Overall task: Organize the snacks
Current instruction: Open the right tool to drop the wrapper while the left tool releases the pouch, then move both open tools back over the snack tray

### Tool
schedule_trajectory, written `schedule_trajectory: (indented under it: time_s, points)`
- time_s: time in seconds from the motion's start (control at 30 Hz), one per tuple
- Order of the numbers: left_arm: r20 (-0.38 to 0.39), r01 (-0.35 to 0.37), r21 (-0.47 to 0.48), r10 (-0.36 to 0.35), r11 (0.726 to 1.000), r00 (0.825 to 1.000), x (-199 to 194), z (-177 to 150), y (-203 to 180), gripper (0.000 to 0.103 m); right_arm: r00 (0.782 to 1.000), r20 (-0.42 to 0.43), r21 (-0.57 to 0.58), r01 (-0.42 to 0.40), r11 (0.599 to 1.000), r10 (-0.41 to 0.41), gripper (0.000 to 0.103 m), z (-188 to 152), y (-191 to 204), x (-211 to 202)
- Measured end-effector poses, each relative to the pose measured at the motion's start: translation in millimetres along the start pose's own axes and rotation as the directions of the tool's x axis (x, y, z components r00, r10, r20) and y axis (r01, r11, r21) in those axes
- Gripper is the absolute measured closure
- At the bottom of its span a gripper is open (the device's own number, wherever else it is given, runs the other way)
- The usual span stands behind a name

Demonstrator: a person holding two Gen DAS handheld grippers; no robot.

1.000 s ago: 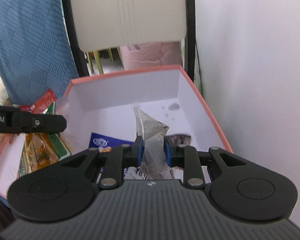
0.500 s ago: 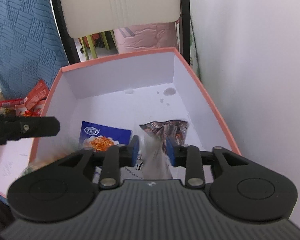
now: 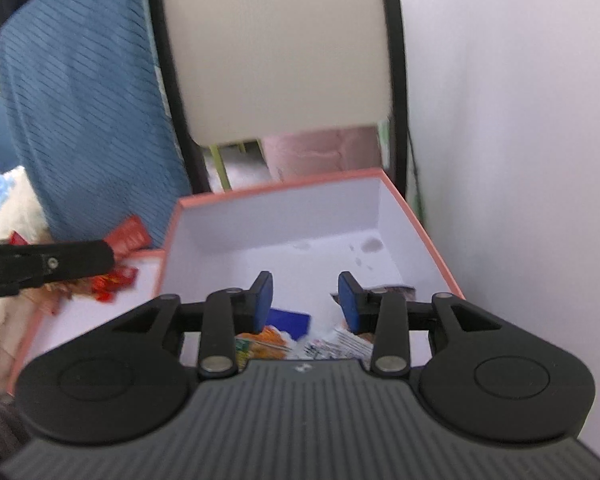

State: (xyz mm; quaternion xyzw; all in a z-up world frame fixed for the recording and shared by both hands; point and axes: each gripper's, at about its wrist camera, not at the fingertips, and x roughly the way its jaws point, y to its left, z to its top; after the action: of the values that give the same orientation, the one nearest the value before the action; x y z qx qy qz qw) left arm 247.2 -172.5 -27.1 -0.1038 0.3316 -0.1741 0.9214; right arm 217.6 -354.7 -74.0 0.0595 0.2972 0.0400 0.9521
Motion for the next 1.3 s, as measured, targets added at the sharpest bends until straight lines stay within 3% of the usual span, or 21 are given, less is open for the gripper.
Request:
schedule_trajectory:
  time_s: [0.27, 0.57, 1.3]
  points:
    - [0.121, -0.028, 0.001, 0.028, 1.000, 0.992, -51, -5, 19, 0.031, 0.996, 0.064, -0.029, -0.054, 0.998, 0.055, 0.064, -4, 31, -26]
    - [0.184, -0.075, -0.011, 0.076, 0.997, 0.980, -90, -18, 46, 0.031, 0.989, 0.114, -0.062, -0.087, 0.994, 0.093, 0.064, -10, 67, -44]
    - [0.233, -0.176, -0.134, 0.204, 0.975, 0.951, -130, -64, 112, 0.031, 0.982, 0.093, -0.165, -0.147, 0.975, 0.164, 0.064, -53, 128, -45]
